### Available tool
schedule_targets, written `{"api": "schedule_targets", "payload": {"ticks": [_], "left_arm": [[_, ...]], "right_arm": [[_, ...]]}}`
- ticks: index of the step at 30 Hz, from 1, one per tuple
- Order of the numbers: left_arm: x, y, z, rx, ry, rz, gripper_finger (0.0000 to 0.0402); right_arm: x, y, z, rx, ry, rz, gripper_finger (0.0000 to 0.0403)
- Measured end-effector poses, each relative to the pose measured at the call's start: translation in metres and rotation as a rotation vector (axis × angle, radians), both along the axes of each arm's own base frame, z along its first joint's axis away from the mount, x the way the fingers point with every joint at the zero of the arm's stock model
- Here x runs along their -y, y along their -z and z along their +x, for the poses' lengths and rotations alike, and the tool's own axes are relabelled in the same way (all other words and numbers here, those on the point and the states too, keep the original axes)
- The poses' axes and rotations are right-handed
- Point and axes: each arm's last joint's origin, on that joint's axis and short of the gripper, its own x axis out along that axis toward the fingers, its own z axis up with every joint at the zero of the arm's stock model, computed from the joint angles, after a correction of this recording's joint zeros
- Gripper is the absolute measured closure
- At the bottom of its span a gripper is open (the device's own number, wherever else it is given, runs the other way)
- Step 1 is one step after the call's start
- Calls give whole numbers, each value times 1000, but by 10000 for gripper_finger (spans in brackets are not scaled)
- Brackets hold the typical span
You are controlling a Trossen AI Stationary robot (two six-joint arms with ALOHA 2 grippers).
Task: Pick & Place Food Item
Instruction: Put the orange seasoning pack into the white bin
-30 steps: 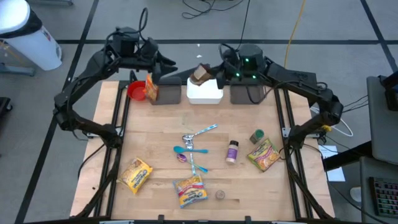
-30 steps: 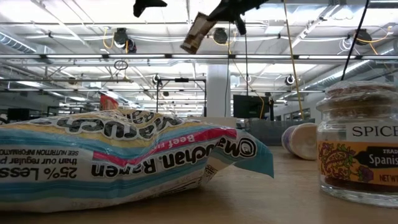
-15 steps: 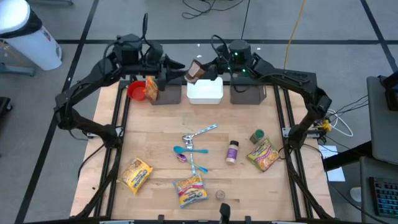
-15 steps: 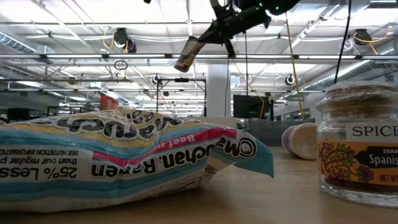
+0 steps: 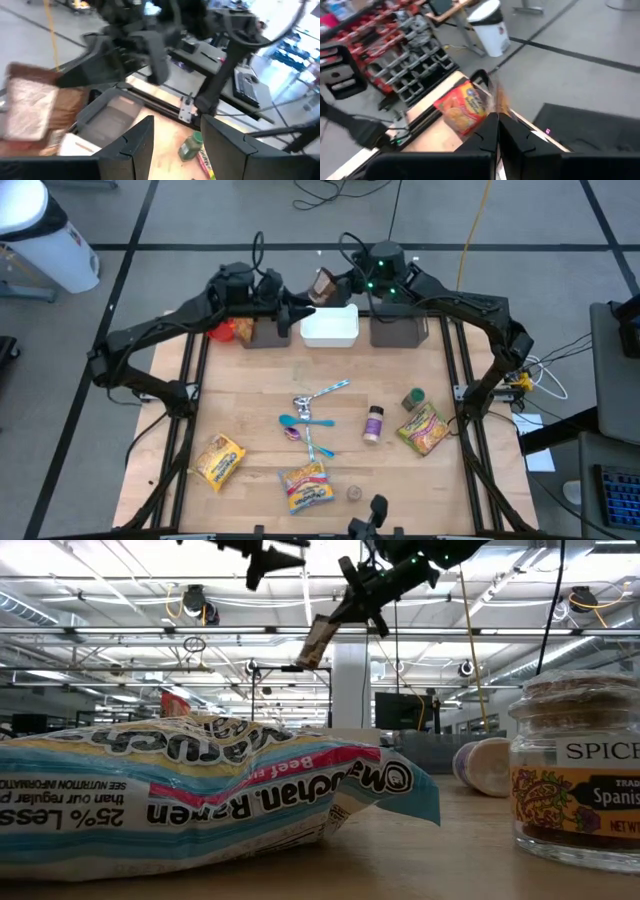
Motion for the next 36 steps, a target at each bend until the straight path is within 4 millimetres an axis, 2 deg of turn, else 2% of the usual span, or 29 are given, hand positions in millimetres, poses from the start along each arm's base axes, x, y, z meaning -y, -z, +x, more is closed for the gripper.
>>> {"api": "schedule_targets", "payload": {"ticks": [5, 10, 18, 25, 36], "left_arm": [[-10, 13, -5, -32, -5, -22, 231], [-19, 13, -11, -38, 34, 16, 231], [-36, 13, -24, -31, 42, 24, 231], [-49, 12, -35, -26, 31, 32, 231], [-52, 12, -37, -24, 27, 30, 231]], "right_arm": [[1, 9, -1, -74, 156, 44, 403], [1, 14, 0, -89, 284, 88, 403], [-12, 22, 8, -114, 449, 86, 403], [-24, 53, 11, -173, 483, 157, 403], [-31, 89, 9, -183, 508, 221, 403]]}}
